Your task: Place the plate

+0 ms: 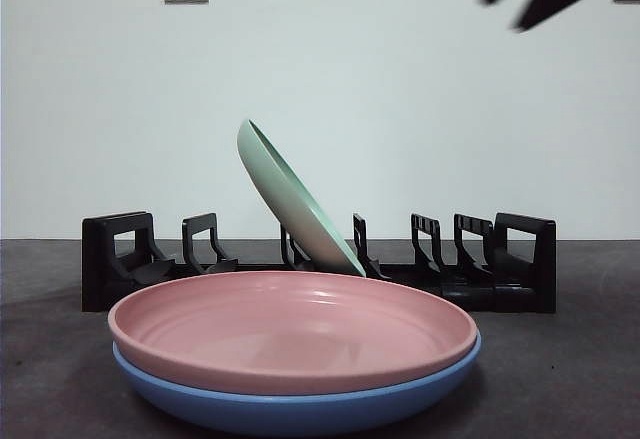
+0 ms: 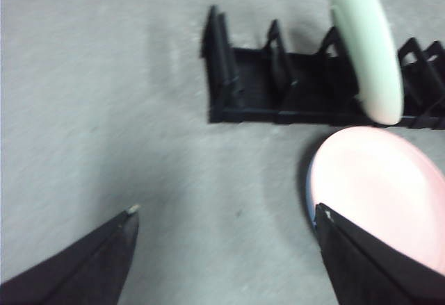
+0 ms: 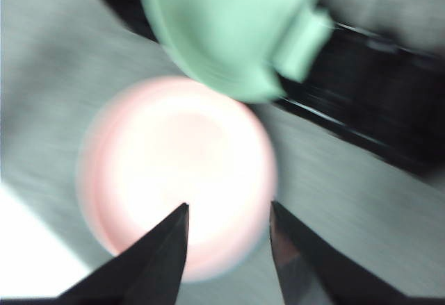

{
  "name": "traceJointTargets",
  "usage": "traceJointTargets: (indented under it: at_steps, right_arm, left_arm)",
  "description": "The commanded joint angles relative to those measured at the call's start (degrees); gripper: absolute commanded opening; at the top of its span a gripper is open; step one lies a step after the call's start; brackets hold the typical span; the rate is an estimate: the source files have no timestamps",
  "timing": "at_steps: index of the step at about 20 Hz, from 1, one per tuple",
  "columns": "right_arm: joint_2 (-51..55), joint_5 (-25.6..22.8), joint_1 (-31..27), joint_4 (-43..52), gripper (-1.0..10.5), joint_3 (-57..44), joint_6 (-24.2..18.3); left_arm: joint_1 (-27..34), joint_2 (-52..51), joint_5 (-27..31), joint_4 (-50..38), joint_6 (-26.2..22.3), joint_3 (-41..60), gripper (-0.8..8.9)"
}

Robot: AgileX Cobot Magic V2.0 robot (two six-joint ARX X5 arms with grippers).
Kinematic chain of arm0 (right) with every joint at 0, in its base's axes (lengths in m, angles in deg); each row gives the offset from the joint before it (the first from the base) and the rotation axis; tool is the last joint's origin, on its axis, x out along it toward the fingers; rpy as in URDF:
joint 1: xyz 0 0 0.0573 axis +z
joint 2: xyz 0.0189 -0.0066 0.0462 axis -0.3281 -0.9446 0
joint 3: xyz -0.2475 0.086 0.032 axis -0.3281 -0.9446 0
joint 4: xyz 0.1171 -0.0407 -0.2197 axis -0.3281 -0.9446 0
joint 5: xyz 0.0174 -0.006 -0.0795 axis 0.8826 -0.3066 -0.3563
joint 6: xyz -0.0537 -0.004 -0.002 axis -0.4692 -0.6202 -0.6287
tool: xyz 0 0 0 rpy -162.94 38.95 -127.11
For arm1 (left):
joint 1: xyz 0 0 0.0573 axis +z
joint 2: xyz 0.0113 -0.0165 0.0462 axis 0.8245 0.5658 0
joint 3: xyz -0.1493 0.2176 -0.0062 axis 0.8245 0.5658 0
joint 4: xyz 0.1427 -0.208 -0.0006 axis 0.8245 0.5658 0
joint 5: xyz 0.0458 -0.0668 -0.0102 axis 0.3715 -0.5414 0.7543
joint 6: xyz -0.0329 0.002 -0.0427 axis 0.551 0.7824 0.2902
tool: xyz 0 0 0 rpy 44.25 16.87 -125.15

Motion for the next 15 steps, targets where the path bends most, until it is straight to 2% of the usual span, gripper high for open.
traceJointTargets:
  at_steps: [1, 8, 11, 15]
  right_arm:
    - [-8.2, 6.4, 0.7, 4.3, 1.9, 4.4, 3.4]
    - [-34.8, 13.3, 3.0, 6.0, 2.0, 27.2, 3.5]
    - [-43.1, 13.2, 4.0, 5.9, 2.1, 35.4, 3.6]
    - [-50.6, 13.2, 4.4, 5.9, 2.1, 41.6, 3.9]
  left_arm:
    - [0.3, -0.8, 0.3, 0.7, -0.8, -0.2, 4.05]
    - [0.3, -0.9, 0.8, 0.6, 0.2, -0.2, 4.05]
    - [0.3, -0.9, 0.8, 0.6, 0.3, -0.2, 4.05]
    - [0.3, -0.9, 1.7, 0.6, 0.2, -0.2, 4.05]
